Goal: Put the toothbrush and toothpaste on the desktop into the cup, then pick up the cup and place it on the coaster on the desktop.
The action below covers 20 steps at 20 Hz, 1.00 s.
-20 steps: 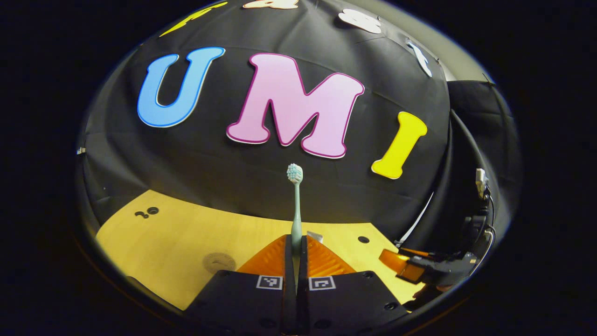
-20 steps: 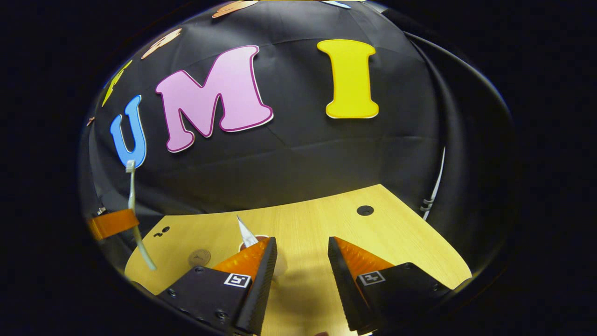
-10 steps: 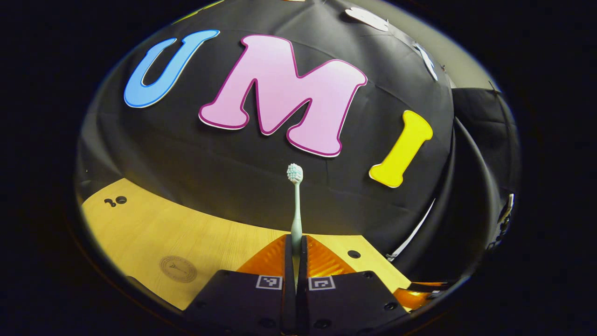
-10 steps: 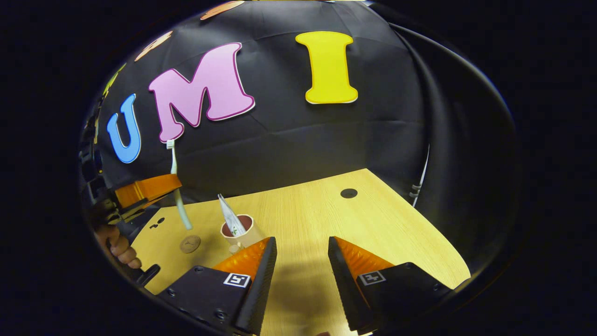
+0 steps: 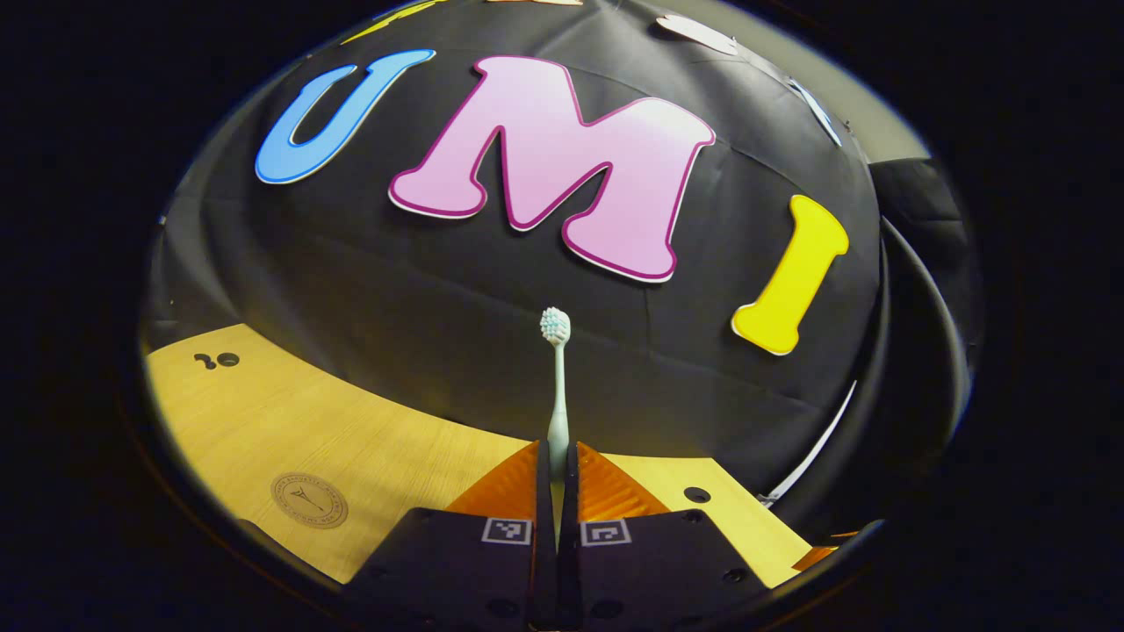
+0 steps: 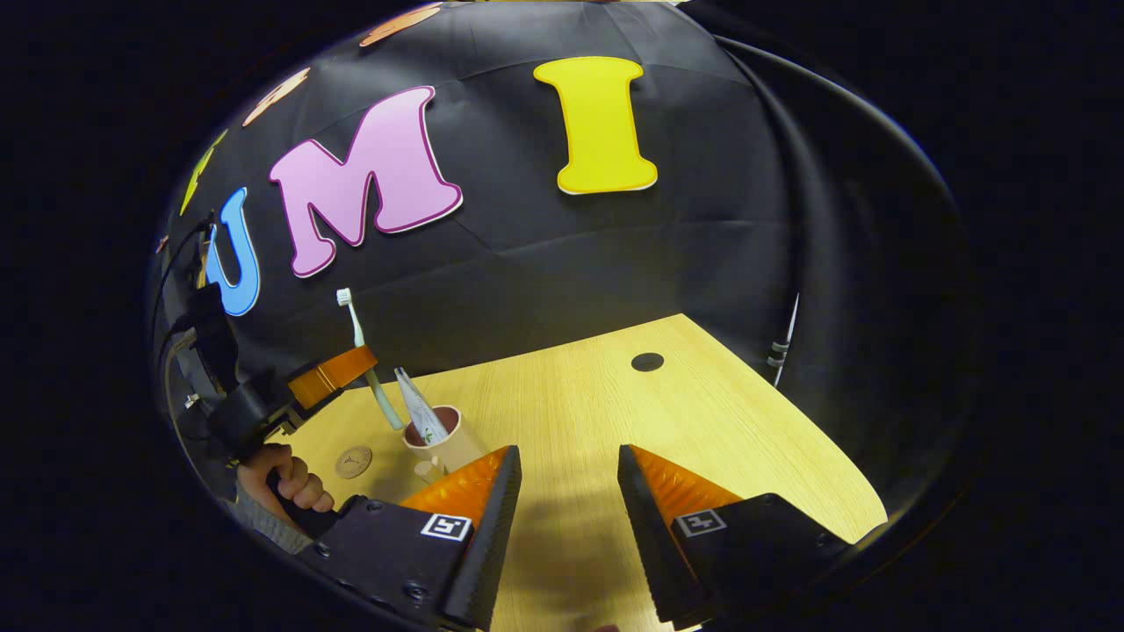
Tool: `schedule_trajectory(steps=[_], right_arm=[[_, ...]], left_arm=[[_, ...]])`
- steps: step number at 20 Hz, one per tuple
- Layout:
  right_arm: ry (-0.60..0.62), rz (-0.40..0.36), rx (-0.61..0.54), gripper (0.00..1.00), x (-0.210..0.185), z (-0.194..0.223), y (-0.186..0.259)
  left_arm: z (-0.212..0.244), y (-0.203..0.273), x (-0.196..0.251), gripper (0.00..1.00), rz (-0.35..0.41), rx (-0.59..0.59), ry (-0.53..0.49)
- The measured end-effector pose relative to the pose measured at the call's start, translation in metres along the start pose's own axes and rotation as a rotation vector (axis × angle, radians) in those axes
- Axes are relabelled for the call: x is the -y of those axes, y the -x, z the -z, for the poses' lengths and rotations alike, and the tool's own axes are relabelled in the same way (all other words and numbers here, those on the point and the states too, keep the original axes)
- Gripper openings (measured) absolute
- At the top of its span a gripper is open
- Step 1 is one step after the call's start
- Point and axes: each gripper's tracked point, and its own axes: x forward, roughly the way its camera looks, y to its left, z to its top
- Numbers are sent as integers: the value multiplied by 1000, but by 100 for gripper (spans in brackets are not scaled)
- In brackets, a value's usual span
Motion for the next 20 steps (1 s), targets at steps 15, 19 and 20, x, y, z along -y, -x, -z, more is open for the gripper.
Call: schedule_trajectory(steps=[15,19,20], right_arm=[[-36,13,-13,69,21,14,-3],[-26,3,-10,69,17,15,0],[-22,1,-9,69,17,15,1]], left_arm=[[62,10,4,7,-41,-50,-25],[71,13,0,14,-50,-48,-60],[73,14,-1,16,-49,-52,-76]])
